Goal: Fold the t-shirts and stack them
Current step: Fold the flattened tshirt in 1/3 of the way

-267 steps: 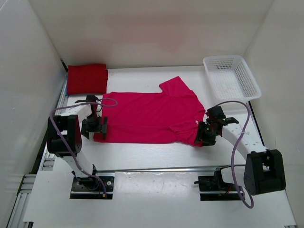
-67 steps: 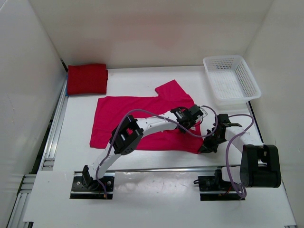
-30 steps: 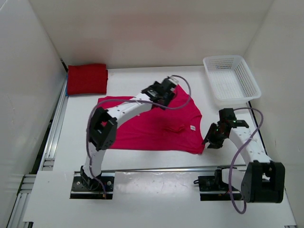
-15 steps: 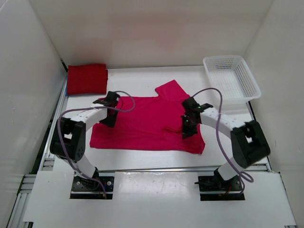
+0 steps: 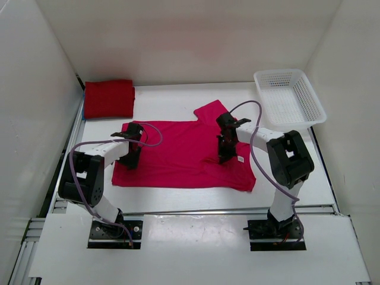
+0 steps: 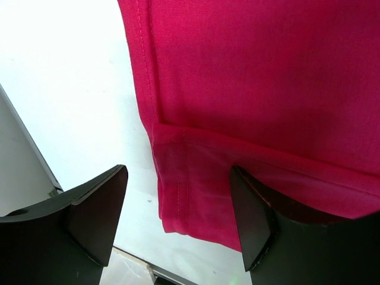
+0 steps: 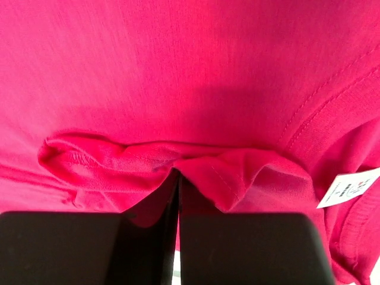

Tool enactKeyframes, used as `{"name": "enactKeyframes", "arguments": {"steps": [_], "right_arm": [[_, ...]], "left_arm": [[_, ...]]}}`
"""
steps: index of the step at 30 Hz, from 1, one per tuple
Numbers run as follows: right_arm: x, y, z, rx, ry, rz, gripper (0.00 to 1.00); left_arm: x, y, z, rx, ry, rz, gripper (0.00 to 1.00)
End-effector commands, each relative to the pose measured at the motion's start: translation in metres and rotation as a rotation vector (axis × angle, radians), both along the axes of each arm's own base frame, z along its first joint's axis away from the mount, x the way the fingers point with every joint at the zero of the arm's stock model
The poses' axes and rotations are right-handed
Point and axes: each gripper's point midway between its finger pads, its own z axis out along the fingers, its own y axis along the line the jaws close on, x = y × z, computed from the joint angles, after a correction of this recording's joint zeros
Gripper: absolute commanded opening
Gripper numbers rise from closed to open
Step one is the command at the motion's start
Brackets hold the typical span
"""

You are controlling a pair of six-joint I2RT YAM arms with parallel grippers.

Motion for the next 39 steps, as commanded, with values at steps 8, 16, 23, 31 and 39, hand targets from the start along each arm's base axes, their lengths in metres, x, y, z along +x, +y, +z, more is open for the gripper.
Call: {"name": "enactKeyframes", "arguments": {"steps": [8, 16, 23, 31, 39], "right_arm": [[0.092, -0.011, 0.027, -0.053, -0.203, -0.127, 0.01], [0.105, -0.035, 0.041, -0.029, -0.219, -0.236, 0.01], [0.108, -0.055, 0.121, 0.028, -0.378, -0.237, 0.1], [-0.035, -0.092, 0.061, -0.008, -0.089, -0.279, 0.66], [-0.102, -0.102, 0.009, 0.05, 0.031, -0.345, 0.77]], "left_arm": [[-0.012, 0.004, -0.009, -0.042, 0.024, 0.026, 0.81], [-0.008, 0.003, 0.009, -0.059, -0.054, 0.024, 0.85], [0.005, 0.002, 0.034, -0.089, -0.106, 0.036, 0.96], [-0.007, 0.036, 0.059, -0.156, -0.098, 0.186, 1.0], [-0.058, 0.053, 0.005, -0.176, 0.067, 0.294, 0.97]]}}
